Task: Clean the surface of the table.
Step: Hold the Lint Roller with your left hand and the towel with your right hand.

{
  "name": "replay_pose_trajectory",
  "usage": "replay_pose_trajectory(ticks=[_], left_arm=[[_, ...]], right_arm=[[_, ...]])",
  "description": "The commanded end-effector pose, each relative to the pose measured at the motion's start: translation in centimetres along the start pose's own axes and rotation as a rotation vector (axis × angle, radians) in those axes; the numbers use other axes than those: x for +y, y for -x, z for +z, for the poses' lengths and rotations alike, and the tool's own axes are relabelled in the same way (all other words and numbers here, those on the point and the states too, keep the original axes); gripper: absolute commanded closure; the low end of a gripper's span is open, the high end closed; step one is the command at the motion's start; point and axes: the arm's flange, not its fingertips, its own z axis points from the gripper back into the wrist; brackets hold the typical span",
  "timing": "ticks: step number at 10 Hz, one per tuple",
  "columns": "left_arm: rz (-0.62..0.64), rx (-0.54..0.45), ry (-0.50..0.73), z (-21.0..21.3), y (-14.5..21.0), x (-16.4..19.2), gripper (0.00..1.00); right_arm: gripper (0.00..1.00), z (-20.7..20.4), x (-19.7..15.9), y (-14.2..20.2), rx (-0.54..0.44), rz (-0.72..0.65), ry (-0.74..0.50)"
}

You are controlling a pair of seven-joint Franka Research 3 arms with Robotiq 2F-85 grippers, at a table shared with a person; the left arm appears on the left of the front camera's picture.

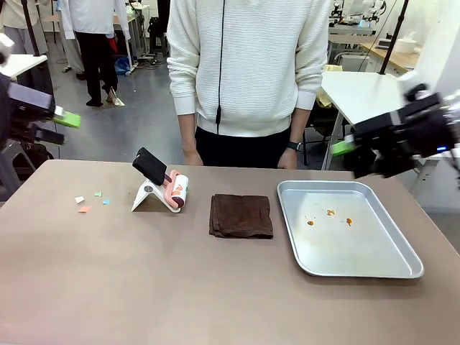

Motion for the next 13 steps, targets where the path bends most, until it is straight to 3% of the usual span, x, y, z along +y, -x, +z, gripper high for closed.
replay_pose_trajectory(ticks=[1, 3, 6, 9, 13], left_arm=[[-0.022, 0.104, -0.052, -2.1, -1.1, 0.3, 0.0], [0.0, 0.201, -0.119, -4.9, -2.3, 0.9, 0.0], [0.043, 0.275, -0.117, -7.4, -3.5, 2.1, 0.0], [0.095, 0.28, -0.09, -8.1, -3.9, 3.3, 0.0], [0.067, 0.276, -0.106, -8.8, -3.5, 3.6, 0.0]], right_arm=[[0.0, -4.8, 1.4, -0.3, 0.031, 0.016, 0.059], [0.0, -9.3, 2.9, -0.3, 0.066, -0.112, 0.097], [0.0, -13.8, 3.2, 1.3, 0.122, -0.142, 0.181], [0.0, -13.9, 2.4, 1.5, 0.126, -0.16, 0.234], [0.0, -14.5, 1.7, 2.1, 0.146, -0.145, 0.208]])
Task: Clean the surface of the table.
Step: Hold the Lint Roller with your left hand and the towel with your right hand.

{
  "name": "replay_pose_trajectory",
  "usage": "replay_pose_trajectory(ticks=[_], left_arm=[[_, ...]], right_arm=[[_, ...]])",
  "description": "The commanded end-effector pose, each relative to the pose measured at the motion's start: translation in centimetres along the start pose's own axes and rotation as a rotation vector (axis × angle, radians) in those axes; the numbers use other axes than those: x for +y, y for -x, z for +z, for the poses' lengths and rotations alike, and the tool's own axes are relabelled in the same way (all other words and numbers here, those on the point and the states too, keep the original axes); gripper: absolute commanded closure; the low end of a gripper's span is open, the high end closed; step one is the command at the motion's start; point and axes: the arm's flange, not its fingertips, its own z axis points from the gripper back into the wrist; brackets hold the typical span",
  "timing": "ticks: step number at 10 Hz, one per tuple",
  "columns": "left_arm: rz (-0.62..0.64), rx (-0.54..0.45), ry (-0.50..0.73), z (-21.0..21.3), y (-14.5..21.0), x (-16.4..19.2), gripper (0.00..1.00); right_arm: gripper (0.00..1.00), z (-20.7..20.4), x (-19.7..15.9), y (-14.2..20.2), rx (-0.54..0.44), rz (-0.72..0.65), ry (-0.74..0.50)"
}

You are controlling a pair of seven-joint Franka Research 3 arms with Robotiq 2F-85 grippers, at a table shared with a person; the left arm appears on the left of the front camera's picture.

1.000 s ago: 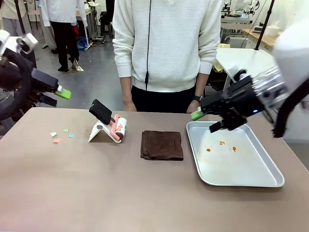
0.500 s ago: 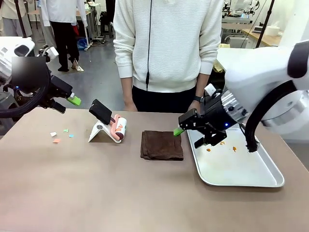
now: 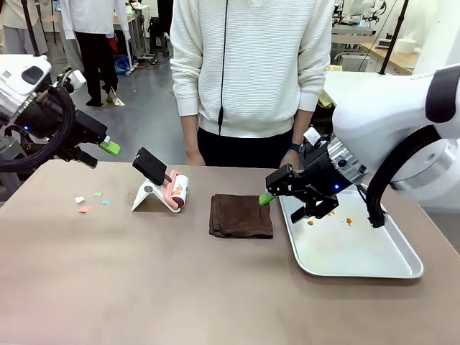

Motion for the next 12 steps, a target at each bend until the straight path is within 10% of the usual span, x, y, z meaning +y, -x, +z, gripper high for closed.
replay_pose_trajectory(ticks=[1, 6, 12], left_arm=[[0.002, -0.003, -0.002, 0.2, 0.0, 0.1, 0.0], [0.283, 0.076, 0.077, -3.5, -9.2, 3.4, 0.0], [0.371, 0.155, 0.012, -8.3, -11.1, 5.4, 0.0]], right_arm=[[0.0, -0.6, -0.1, -1.3, -0.002, 0.019, 0.076], [0.0, -7.6, 2.3, -8.8, 0.058, 0.045, 0.215], [0.0, -13.0, 3.5, -11.3, -0.032, -0.053, 0.438]])
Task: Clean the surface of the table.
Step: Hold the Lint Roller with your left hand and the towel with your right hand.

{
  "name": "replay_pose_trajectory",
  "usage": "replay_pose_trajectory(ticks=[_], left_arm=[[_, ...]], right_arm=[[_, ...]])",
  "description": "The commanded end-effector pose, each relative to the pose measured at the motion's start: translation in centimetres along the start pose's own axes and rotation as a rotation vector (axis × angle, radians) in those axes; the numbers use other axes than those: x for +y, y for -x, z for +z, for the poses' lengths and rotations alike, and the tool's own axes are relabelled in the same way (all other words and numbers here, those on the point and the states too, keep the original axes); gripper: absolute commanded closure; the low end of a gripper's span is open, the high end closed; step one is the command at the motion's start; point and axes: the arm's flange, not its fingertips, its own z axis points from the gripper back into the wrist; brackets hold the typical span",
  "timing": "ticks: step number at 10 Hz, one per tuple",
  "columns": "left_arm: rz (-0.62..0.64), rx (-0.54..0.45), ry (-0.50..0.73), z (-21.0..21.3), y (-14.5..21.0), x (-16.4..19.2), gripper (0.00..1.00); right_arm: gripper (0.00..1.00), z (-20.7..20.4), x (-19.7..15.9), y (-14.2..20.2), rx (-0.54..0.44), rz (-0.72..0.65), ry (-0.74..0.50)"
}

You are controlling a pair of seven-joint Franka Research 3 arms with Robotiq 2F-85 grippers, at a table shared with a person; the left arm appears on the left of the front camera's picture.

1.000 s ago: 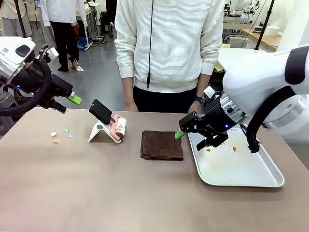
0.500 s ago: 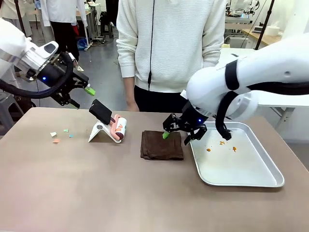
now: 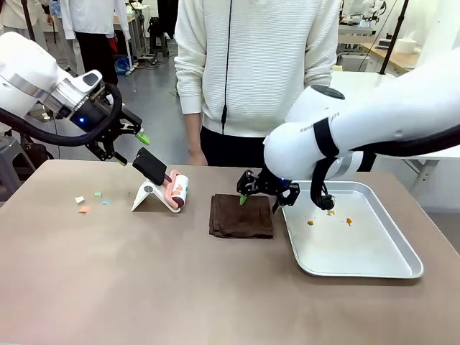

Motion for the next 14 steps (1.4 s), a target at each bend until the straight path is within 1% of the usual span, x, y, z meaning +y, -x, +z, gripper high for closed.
replay_pose_trajectory(ticks=[1, 2, 3, 4, 6, 14], left_arm=[[-0.004, 0.023, -0.045, -0.6, 0.1, -0.7, 0.0], [-0.009, 0.031, -0.05, -1.0, 0.3, -0.8, 0.0], [-0.015, 0.039, -0.053, -1.3, 0.3, -0.7, 0.0], [-0.019, 0.048, -0.062, -1.8, 0.4, -0.6, 0.0], [-0.012, 0.051, -0.083, -2.2, 0.4, -0.4, 0.0], [-0.029, 0.038, -0.09, -2.7, 0.1, -0.3, 0.0]], right_arm=[[0.0, -0.8, 2.7, -0.5, -0.01, -0.031, 0.112], [0.0, -1.3, 3.0, -0.5, -0.017, -0.042, 0.145], [0.0, -2.0, 3.3, -0.5, -0.013, -0.038, 0.151], [0.0, -2.7, 3.5, -0.5, -0.026, -0.052, 0.192], [0.0, -3.8, 4.0, -0.5, -0.019, -0.052, 0.202], [0.0, -4.7, 3.5, -0.9, -0.061, -0.054, 0.261]])
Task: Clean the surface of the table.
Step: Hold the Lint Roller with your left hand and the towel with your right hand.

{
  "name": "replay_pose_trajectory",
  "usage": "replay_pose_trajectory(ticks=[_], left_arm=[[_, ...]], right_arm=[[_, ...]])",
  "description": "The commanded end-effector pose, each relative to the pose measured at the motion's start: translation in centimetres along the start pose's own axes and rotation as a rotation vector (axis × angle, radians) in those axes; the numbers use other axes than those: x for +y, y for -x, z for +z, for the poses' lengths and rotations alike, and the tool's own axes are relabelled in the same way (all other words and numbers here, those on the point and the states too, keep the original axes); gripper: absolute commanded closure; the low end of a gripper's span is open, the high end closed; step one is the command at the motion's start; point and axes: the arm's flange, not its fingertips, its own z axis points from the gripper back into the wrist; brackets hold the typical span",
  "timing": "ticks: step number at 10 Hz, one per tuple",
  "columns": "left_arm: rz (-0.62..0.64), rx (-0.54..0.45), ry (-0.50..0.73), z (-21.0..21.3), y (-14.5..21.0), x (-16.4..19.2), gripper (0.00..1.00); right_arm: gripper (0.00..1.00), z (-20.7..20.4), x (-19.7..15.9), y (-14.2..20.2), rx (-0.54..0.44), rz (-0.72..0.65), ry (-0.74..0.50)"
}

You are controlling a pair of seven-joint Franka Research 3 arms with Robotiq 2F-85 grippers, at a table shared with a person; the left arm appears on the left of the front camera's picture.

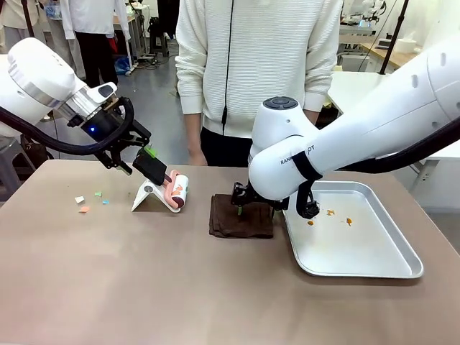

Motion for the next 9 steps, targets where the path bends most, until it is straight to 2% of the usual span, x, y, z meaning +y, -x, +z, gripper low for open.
replay_pose_trajectory(ticks=[1, 6, 7, 8, 9], left_arm=[[0.013, 0.002, -0.023, -0.29, -0.11, -0.11, 0.0], [0.019, 0.011, -0.026, -0.52, -0.31, -0.11, 0.0], [0.011, -0.017, -0.016, -0.52, -0.39, -0.17, 0.37], [0.005, -0.058, -0.008, -0.51, -0.46, -0.33, 0.57], [0.001, -0.099, -0.001, -0.41, -0.5, -0.44, 0.94]], right_arm=[[0.0, -0.47, 1.05, -0.26, -0.054, -0.029, 0.051], [0.0, -0.61, 1.05, -0.33, -0.06, -0.027, 0.049], [0.0, -0.61, 1.06, -0.28, -0.052, -0.022, 0.048], [0.59, -0.46, 1.04, -0.09, -0.04, -0.005, 0.03], [0.59, -0.43, 1.06, -0.08, -0.035, -0.009, 0.021]])
